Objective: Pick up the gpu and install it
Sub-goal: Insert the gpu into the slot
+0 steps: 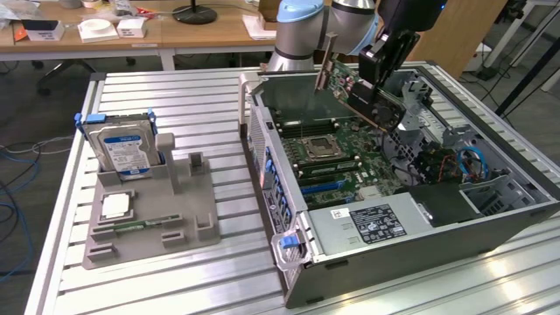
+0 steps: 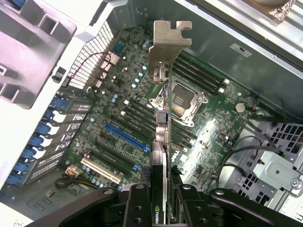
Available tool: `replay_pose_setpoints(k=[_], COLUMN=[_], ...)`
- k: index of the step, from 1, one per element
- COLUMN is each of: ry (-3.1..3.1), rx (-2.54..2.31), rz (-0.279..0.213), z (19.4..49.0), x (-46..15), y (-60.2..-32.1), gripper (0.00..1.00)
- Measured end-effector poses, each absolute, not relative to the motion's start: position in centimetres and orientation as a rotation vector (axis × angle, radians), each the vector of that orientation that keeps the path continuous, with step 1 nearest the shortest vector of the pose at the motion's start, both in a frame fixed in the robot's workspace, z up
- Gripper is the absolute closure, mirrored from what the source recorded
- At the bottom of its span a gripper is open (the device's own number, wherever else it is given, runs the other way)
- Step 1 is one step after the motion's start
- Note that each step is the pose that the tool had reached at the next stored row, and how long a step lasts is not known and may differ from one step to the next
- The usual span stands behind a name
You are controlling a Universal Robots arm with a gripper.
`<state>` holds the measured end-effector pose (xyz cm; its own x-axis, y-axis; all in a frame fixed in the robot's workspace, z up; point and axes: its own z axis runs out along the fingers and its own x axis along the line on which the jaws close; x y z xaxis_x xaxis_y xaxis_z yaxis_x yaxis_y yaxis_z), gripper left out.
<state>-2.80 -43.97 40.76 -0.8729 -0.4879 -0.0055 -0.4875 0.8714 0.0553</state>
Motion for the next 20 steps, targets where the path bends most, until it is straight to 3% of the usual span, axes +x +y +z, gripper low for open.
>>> replay_pose_setpoints(k=[20], ry=[-3.024], rx=[0.814], rz=[-0.087], z=[40.76], x=[-2.79], y=[-43.97], gripper=[0.74])
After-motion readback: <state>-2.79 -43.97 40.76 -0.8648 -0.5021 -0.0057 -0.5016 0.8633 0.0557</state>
